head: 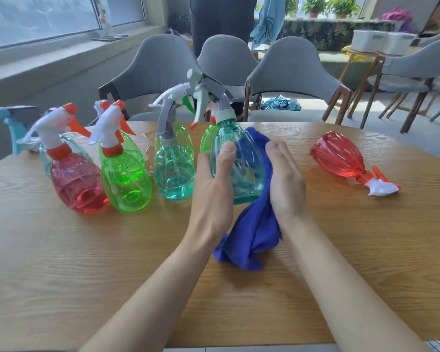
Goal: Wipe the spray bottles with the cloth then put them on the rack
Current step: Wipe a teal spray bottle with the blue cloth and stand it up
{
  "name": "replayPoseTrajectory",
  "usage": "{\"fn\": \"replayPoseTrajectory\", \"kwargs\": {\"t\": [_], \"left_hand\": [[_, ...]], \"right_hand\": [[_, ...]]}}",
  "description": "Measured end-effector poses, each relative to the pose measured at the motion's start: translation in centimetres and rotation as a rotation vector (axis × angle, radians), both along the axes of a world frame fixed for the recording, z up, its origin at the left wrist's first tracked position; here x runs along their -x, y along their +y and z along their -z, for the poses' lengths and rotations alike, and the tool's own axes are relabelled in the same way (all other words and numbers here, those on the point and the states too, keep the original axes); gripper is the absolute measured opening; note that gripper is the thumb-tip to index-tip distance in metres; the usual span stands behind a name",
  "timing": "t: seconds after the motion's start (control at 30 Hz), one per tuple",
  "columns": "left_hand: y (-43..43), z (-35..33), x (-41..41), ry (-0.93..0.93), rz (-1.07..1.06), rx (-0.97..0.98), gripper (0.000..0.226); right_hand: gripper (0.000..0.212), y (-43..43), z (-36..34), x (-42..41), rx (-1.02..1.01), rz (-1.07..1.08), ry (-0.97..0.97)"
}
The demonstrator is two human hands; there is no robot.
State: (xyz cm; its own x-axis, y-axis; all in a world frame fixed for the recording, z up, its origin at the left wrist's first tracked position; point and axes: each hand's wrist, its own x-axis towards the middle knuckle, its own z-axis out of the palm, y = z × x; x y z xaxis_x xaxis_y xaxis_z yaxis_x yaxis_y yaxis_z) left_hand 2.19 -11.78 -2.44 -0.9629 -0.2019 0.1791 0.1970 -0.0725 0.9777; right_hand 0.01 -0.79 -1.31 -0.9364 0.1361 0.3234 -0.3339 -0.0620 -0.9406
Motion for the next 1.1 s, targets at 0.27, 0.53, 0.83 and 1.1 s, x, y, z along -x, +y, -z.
{"fn": "replayPoseTrajectory", "kwargs": {"t": [0.27,0.53,0.83,1.1], "left_hand": [[-0.1,-0.2,0.2,-0.035,-0.122,-0.015,0.039],[-0.1,-0.3,-0.2,-0.025,-0.101,0.072,0.05],[-0.5,-0.8,-0.7,0.065,-0.079,0.147,0.037],[-1.2,-0.4,0.7,-0.085,0.165,0.055,0.063]], "right_hand": [[0.018,-1.6,1.0,-1.8,-0.193,0.001,0.133],[0.02,-0.6,0.0,-1.1,-0.042,-0.062,0.031],[0.025,-0.3,0.1,-0.8,0.042,-0.066,-0.076],[0.02,1.2,0.3,0.1,-0.034,-0.08,-0.062]]}}
